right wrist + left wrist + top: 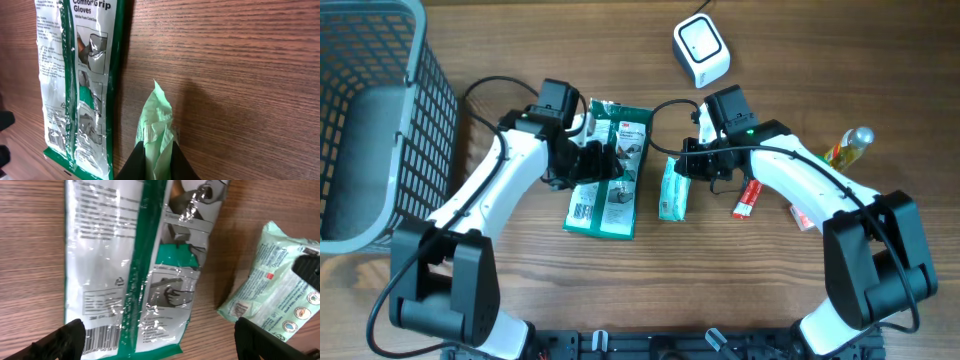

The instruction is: Scan the item barcode

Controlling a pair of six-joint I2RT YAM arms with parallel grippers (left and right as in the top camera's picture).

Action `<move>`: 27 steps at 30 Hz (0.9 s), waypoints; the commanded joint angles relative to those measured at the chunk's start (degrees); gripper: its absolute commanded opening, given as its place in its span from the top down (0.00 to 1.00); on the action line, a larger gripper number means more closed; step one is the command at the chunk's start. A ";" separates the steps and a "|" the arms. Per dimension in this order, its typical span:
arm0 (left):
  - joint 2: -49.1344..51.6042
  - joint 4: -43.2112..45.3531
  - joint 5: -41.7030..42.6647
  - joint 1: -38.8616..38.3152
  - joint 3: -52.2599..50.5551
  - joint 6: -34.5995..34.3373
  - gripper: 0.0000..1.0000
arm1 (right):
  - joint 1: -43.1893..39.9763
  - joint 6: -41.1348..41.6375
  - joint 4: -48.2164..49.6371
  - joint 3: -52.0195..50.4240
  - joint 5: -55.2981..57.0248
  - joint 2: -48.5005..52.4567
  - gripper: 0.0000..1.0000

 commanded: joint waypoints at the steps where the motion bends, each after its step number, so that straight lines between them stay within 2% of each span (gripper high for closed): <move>1: -0.28 0.42 -0.31 -0.31 -1.70 -0.72 0.13 | 1.20 0.44 0.72 0.13 -0.92 -0.57 0.96; 7: -0.28 0.15 -0.31 -0.31 -2.05 -0.70 0.13 | 1.70 3.96 2.12 0.13 -0.70 -0.52 0.95; 27: -0.28 1.44 -0.31 -0.31 -2.05 -0.70 0.13 | 2.08 4.09 2.58 0.13 -0.72 -0.52 0.95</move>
